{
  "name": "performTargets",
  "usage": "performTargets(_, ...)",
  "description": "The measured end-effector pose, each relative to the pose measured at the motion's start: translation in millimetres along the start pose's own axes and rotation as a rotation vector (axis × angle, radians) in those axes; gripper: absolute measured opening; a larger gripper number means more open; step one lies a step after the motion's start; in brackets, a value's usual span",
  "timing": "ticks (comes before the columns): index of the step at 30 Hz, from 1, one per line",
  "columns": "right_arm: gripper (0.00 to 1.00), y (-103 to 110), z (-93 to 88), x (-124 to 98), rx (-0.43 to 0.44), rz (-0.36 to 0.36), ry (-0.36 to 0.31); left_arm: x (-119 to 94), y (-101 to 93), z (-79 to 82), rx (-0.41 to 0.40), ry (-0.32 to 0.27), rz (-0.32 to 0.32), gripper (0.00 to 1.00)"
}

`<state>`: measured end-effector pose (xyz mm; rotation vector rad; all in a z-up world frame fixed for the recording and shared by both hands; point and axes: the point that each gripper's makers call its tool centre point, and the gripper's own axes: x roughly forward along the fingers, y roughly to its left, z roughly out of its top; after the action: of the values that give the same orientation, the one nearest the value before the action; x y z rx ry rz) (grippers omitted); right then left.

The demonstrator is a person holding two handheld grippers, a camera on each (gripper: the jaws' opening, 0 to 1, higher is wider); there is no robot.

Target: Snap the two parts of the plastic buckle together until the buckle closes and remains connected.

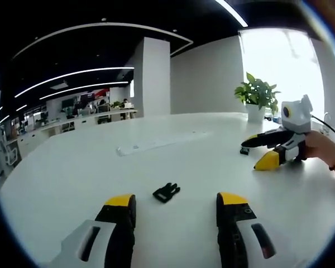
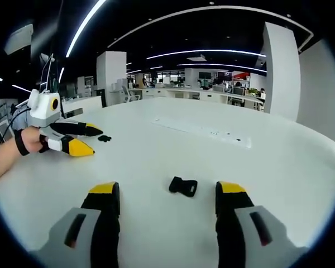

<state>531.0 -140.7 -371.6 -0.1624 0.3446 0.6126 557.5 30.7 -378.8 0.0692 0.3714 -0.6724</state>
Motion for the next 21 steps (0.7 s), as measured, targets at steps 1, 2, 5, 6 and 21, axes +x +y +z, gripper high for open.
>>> performTargets(1, 0.70, 1.3, 0.0, -0.6, -0.001, -0.001, 0.000, 0.1, -0.3, -0.1, 0.000, 0.000, -0.001, 0.59)
performTargets(2, 0.70, 1.5, -0.2, 0.2, -0.001, -0.001, -0.001, 0.1, -0.2, 0.0, 0.001, -0.001, -0.004, 0.59)
performTargets(5, 0.70, 6.0, -0.9, -1.7, -0.006, 0.008, -0.002, 1.4, 0.2, 0.7, 0.000, 0.000, -0.001, 0.59)
performTargets(6, 0.70, 4.5, -0.4, -0.1, -0.007, 0.014, 0.001, 1.6, 0.6, 0.8, -0.001, 0.002, -0.001, 0.59)
performTargets(21, 0.67, 1.4, 0.8, 2.7, -0.011, 0.031, -0.011, 3.0, -3.9, 0.8, 0.008, 0.005, -0.021, 0.56)
